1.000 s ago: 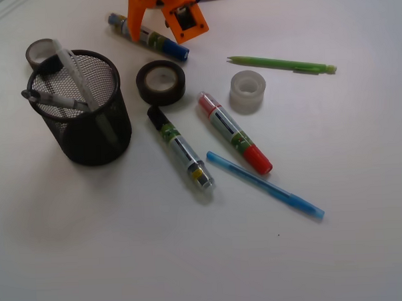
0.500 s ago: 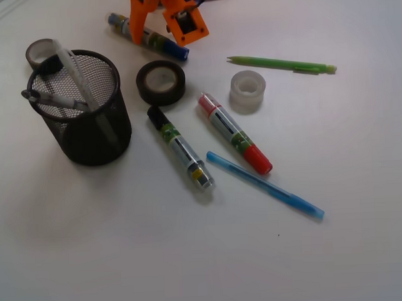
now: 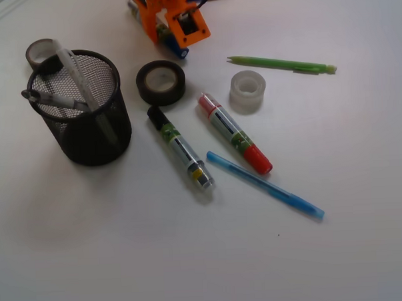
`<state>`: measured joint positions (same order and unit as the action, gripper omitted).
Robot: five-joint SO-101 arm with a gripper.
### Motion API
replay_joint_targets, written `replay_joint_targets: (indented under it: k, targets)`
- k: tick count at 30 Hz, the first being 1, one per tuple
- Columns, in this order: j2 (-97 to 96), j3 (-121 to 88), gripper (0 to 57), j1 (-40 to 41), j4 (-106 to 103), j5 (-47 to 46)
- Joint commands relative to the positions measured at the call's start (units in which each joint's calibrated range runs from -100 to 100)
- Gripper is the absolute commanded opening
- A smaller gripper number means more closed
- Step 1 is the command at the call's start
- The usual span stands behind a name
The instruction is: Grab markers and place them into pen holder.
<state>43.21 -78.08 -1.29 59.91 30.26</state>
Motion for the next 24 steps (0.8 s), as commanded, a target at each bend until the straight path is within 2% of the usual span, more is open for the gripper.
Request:
replay_joint_targets:
  k: [1, 6, 11, 16, 20, 24]
  targets:
    - [0.27, 1.63, 0.5, 0.29, -0.51, -1.32]
    - [0.87, 7.33, 0.5, 0.36, 2.29, -1.27]
    - [0.44, 29.25, 0.5, 1.18, 11.04, -0.83]
    - [0.27, 46.83, 0.5, 0.88, 10.52, 2.83]
    - [0.27, 52.44, 0.5, 1.03, -0.77, 7.91]
    - [-1.17, 48.19, 0.5, -0.61, -26.06, 14.8]
